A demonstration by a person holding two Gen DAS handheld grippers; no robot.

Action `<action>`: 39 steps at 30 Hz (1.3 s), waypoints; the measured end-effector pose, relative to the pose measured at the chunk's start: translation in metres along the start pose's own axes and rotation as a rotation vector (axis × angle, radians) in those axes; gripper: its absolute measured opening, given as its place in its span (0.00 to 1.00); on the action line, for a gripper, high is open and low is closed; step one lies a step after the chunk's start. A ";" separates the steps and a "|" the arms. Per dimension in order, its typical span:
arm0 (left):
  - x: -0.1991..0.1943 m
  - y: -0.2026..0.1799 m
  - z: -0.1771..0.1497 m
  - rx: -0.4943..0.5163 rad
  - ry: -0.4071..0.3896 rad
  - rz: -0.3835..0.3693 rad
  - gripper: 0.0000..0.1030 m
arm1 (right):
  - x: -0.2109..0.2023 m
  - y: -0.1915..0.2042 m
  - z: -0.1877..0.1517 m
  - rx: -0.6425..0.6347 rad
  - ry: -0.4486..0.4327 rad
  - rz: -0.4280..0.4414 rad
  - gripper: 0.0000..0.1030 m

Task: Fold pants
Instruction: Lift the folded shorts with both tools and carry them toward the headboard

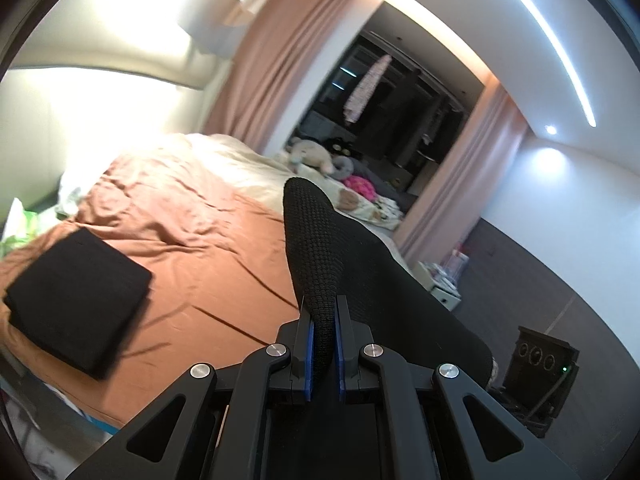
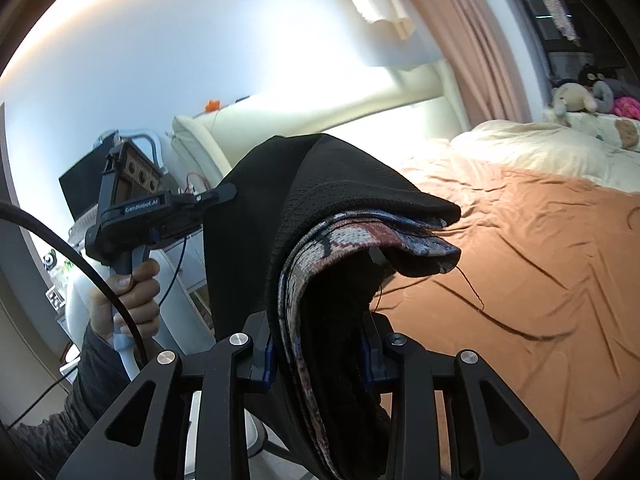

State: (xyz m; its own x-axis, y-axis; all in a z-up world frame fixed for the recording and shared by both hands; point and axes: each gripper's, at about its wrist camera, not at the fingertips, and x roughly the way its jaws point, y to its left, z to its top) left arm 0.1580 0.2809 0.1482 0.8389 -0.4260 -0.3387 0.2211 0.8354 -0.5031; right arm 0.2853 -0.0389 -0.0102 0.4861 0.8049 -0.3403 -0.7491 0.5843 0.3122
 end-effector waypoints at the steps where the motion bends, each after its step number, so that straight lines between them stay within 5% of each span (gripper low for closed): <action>1: -0.002 0.012 0.004 -0.005 -0.007 0.017 0.08 | 0.013 0.000 0.003 -0.010 0.008 0.007 0.27; 23: -0.036 0.221 0.080 -0.133 -0.100 0.364 0.08 | 0.258 -0.007 0.057 -0.116 0.218 0.229 0.27; 39: 0.034 0.311 0.126 -0.124 -0.037 0.476 0.08 | 0.366 -0.060 0.057 0.011 0.271 0.281 0.27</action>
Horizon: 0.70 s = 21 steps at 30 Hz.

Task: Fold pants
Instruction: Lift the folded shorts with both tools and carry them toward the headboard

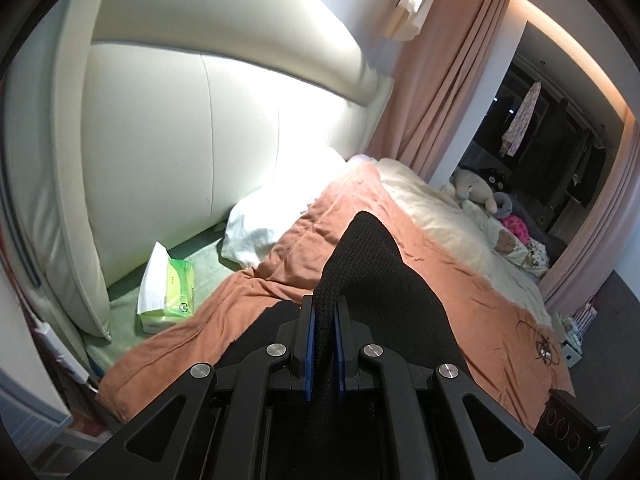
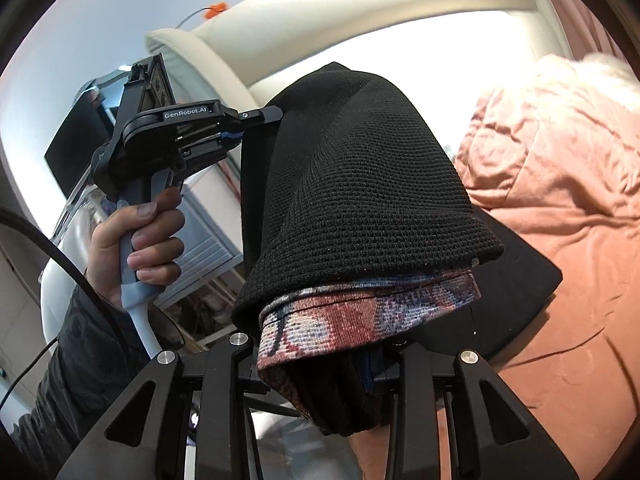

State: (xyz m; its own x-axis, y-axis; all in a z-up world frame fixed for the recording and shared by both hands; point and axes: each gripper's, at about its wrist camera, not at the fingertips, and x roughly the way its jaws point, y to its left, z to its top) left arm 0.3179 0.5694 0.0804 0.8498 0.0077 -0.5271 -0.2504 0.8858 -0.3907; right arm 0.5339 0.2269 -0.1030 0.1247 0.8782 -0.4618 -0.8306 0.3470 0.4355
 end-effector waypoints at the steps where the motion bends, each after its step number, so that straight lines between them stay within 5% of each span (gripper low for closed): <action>1: 0.011 0.003 0.001 -0.002 0.014 0.010 0.08 | 0.006 -0.005 0.001 0.011 0.004 0.001 0.27; 21: 0.166 0.031 0.015 -0.063 0.151 0.182 0.02 | 0.047 -0.112 -0.011 0.257 0.059 0.002 0.30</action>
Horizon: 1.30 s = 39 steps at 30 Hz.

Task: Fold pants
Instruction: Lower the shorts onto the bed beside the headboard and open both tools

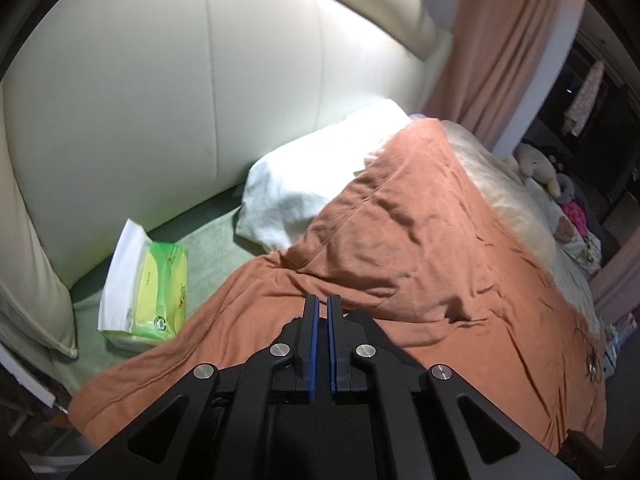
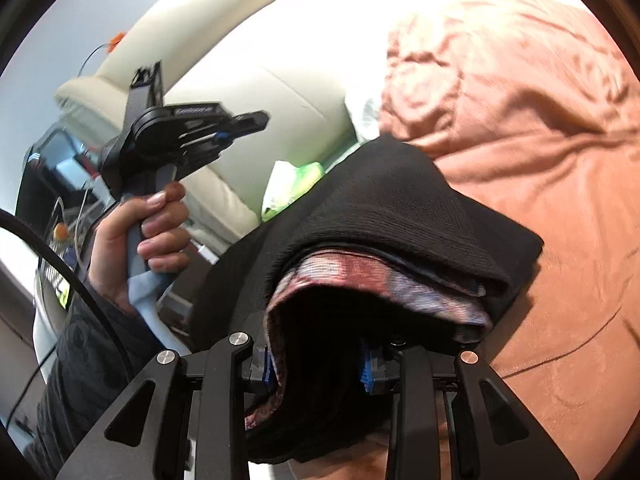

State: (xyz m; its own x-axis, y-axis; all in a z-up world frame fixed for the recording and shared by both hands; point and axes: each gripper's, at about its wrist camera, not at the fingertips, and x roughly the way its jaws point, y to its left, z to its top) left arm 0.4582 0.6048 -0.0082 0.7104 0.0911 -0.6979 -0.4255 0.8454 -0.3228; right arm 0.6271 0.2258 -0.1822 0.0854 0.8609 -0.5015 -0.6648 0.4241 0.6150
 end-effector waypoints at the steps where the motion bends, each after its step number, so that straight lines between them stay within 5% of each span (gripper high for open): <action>1: 0.004 0.003 -0.003 -0.009 0.016 0.006 0.03 | 0.001 -0.004 -0.001 0.021 0.004 0.021 0.31; 9: -0.004 0.004 -0.047 0.036 0.082 -0.024 0.47 | 0.007 -0.011 0.007 0.060 0.037 0.026 0.39; 15: -0.019 0.003 -0.083 0.028 0.116 -0.055 0.48 | -0.021 -0.028 0.036 0.016 -0.027 -0.083 0.39; 20: -0.036 0.005 -0.111 0.002 0.129 -0.082 0.48 | -0.068 -0.031 0.057 -0.031 -0.133 -0.276 0.39; 26: -0.055 0.003 -0.133 0.002 0.117 -0.084 0.48 | -0.096 -0.007 0.036 -0.079 -0.144 -0.259 0.39; 34: -0.069 -0.017 -0.160 0.018 0.089 -0.150 0.48 | -0.083 0.046 -0.003 -0.250 -0.073 -0.116 0.39; 39: -0.067 -0.028 -0.175 0.012 0.106 -0.197 0.39 | -0.066 0.043 -0.014 -0.278 -0.052 -0.164 0.33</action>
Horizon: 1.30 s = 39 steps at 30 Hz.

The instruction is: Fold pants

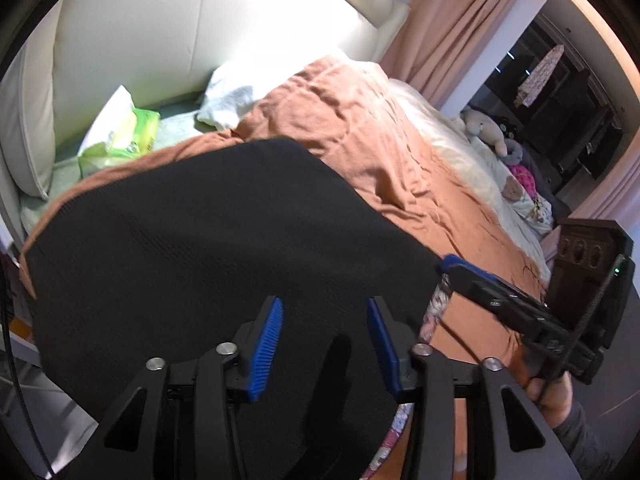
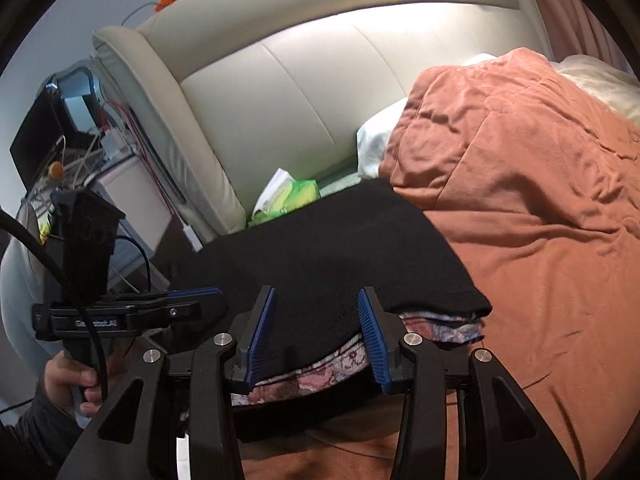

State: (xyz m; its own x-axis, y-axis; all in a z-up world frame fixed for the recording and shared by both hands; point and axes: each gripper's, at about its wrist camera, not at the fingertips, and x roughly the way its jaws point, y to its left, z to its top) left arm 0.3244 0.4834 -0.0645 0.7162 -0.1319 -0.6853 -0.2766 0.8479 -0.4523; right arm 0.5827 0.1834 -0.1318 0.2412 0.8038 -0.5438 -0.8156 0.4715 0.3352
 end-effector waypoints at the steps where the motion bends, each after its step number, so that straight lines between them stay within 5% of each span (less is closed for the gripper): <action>1: 0.005 0.000 -0.003 -0.011 0.019 -0.009 0.32 | 0.007 -0.007 -0.002 0.007 0.013 -0.005 0.29; 5: 0.012 -0.006 -0.018 -0.016 0.045 -0.028 0.26 | 0.025 -0.028 -0.014 0.033 0.072 -0.028 0.19; 11: 0.014 -0.018 -0.040 -0.035 0.062 -0.059 0.25 | 0.026 -0.043 -0.024 0.077 0.121 -0.044 0.19; 17: 0.030 -0.016 -0.056 -0.050 0.094 -0.003 0.20 | 0.022 -0.036 -0.028 0.081 0.181 -0.081 0.19; 27: -0.008 -0.046 -0.063 -0.014 0.053 0.060 0.24 | -0.048 -0.018 -0.019 0.063 0.131 -0.120 0.19; 30: -0.021 -0.060 -0.065 0.007 0.028 0.083 0.45 | -0.076 -0.011 -0.018 0.054 0.114 -0.142 0.20; 32: -0.033 -0.072 -0.068 0.029 -0.008 0.095 0.63 | -0.094 -0.006 -0.019 0.048 0.106 -0.163 0.30; 34: -0.044 -0.084 -0.071 0.051 -0.037 0.105 0.78 | -0.115 -0.001 -0.021 0.044 0.090 -0.187 0.62; 36: -0.058 -0.099 -0.075 0.073 -0.075 0.114 0.87 | -0.136 0.004 -0.024 0.044 0.064 -0.210 0.75; 39: -0.072 -0.117 -0.081 0.099 -0.109 0.111 1.00 | -0.168 0.013 -0.029 0.039 0.040 -0.234 0.81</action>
State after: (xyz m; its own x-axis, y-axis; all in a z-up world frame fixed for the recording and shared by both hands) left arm 0.2536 0.3517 -0.0083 0.7514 0.0171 -0.6596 -0.2970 0.9014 -0.3150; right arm 0.5168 0.0440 -0.0582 0.3997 0.6564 -0.6398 -0.7187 0.6577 0.2257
